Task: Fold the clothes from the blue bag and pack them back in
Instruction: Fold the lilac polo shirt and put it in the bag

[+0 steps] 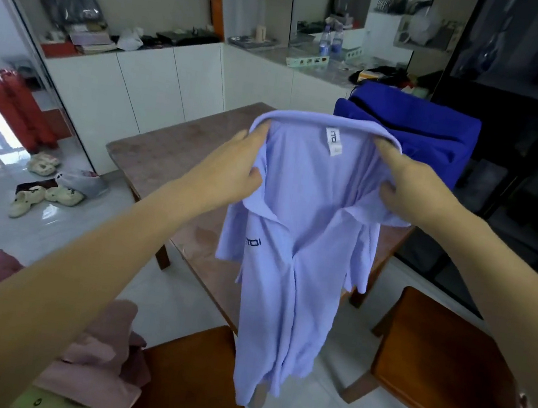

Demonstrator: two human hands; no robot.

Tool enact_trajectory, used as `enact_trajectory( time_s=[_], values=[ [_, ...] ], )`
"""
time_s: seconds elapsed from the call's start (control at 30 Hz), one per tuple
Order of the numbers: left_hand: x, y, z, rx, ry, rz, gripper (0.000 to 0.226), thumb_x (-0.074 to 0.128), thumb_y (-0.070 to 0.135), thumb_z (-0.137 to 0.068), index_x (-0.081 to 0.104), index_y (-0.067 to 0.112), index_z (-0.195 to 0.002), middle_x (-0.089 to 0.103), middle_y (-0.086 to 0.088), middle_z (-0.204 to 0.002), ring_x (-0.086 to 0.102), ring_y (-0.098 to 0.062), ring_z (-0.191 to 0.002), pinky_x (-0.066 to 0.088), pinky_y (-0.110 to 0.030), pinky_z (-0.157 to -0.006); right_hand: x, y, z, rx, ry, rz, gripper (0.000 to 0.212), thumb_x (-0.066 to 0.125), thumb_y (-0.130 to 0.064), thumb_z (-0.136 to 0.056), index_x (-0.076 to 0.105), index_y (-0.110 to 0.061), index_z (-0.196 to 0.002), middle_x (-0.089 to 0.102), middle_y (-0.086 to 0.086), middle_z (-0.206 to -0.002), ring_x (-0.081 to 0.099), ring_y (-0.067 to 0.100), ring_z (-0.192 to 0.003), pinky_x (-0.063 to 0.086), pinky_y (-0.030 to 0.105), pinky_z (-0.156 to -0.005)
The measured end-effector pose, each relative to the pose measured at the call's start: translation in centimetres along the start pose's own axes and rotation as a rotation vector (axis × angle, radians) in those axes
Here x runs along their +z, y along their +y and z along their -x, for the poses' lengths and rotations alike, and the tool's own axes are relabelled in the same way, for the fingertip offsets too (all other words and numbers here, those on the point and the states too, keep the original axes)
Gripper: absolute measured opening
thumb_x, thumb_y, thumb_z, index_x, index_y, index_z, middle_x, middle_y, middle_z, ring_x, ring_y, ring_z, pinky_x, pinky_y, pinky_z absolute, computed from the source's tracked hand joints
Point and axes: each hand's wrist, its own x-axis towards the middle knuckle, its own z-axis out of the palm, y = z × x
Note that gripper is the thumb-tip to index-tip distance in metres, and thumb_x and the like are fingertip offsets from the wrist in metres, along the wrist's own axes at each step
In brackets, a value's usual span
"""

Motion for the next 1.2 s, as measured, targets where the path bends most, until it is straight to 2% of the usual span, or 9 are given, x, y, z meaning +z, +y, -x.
enact_trajectory(
  time_s=[0.17, 0.3, 0.4, 0.5, 0.63, 0.7, 0.83, 1.0, 1.2],
  values=[
    [-0.3, -0.5, -2.5, -0.059, 0.061, 0.208, 0.045, 0.047, 0.008, -0.079, 0.044, 0.001, -0.123, 0.044, -0.006, -0.102, 0.046, -0.017, -0.067, 0.041, -0.026, -0.048, -0.3, -1.2, -3.7, 0.029, 0.076, -0.223, 0.066, 0.035, 0.005, -0.089, 0.024, -0.02, -0.149, 0.054, 0.019, -0.11, 0.038, 0.019, -0.057, 0.03, 0.027, -0.047],
    [0.4, -2.1, -3.9, -0.081, 0.091, 0.359, 0.019, 0.045, 0.021, -0.068, 0.048, 0.015, -0.086, 0.041, 0.0, -0.09, 0.037, -0.014, -0.077, 0.029, -0.025, -0.062, 0.0, -1.6, -5.6, 0.117, 0.178, -0.565, 0.053, 0.03, 0.007, -0.089, 0.052, -0.01, -0.135, 0.061, 0.012, -0.113, 0.059, 0.016, -0.074, 0.045, 0.009, -0.059],
    [1.2, -3.0, -4.2, -0.006, 0.097, 0.599, 0.024, 0.051, 0.02, -0.075, 0.049, 0.027, -0.098, 0.042, 0.011, -0.101, 0.044, -0.004, -0.085, 0.037, -0.02, -0.081, 0.0, -2.0, -5.9, 0.113, 0.135, -0.68, 0.047, 0.046, -0.001, -0.089, 0.051, -0.014, -0.134, 0.06, 0.003, -0.123, 0.06, 0.024, -0.107, 0.05, 0.034, -0.094],
    [1.3, -3.9, -4.2, 0.104, 0.125, 0.482, 0.06, 0.048, 0.015, -0.078, 0.036, 0.017, -0.137, 0.018, -0.008, -0.152, 0.035, -0.003, -0.127, 0.035, -0.024, -0.101, 0.0, -1.9, -6.4, -0.015, 0.082, -0.338, 0.056, 0.055, -0.004, -0.086, 0.043, -0.017, -0.139, 0.058, 0.009, -0.124, 0.057, 0.032, -0.108, 0.048, 0.043, -0.09],
    [1.0, -5.2, -6.2, 0.129, 0.23, 0.147, 0.067, 0.048, 0.001, -0.09, 0.014, 0.002, -0.148, -0.015, -0.01, -0.157, 0.045, -0.017, -0.085, 0.04, -0.017, -0.063, -0.5, -2.3, -10.0, -0.055, 0.486, -0.194, 0.041, 0.051, -0.008, -0.09, 0.054, -0.012, -0.131, 0.062, 0.019, -0.117, 0.058, 0.038, -0.101, 0.046, 0.041, -0.084],
    [1.5, -6.4, -8.4, 0.145, 0.293, -0.008, 0.059, 0.048, 0.002, -0.091, 0.023, -0.001, -0.144, -0.011, -0.013, -0.158, 0.051, -0.025, -0.101, 0.038, -0.022, -0.065, 0.0, -2.2, -13.0, -0.081, 0.55, -0.176, 0.036, 0.05, -0.01, -0.09, 0.058, -0.008, -0.125, 0.062, 0.02, -0.118, 0.057, 0.04, -0.104, 0.046, 0.045, -0.086],
    [5.6, -9.6, -11.8, 0.024, 0.189, -0.18, 0.063, 0.055, -0.001, -0.083, 0.029, -0.003, -0.141, -0.005, -0.021, -0.157, 0.043, -0.037, -0.125, 0.043, -0.044, -0.087, 5.0, -0.5, -19.7, -0.134, 0.384, 0.009, 0.032, 0.049, -0.01, -0.09, 0.057, -0.004, -0.121, 0.059, 0.028, -0.108, 0.057, 0.047, -0.089, 0.048, 0.049, -0.07],
    [12.3, -14.3, -16.2, -0.222, -0.009, -0.319, 0.069, 0.057, 0.01, -0.086, 0.02, 0.005, -0.144, -0.019, -0.02, -0.154, 0.043, -0.034, -0.12, 0.028, -0.034, -0.099, 13.5, 1.3, -28.0, -0.267, 0.11, 0.193, 0.039, 0.057, 0.014, -0.07, 0.059, 0.003, -0.107, 0.058, 0.028, -0.085, 0.055, 0.041, -0.061, 0.041, 0.038, -0.052],
    [21.0, -22.2, -23.4, -0.258, -0.083, -0.147, 0.1, 0.056, 0.005, -0.082, -0.015, 0.037, -0.144, -0.016, -0.018, -0.156, 0.026, -0.045, -0.136, 0.039, -0.048, -0.099, 25.6, 2.9, -36.8, -0.106, -0.257, -0.08, 0.073, 0.059, -0.022, -0.087, 0.022, -0.039, -0.147, -0.013, 0.015, -0.156, 0.027, 0.041, -0.135, 0.038, 0.046, -0.1]
  ],
)
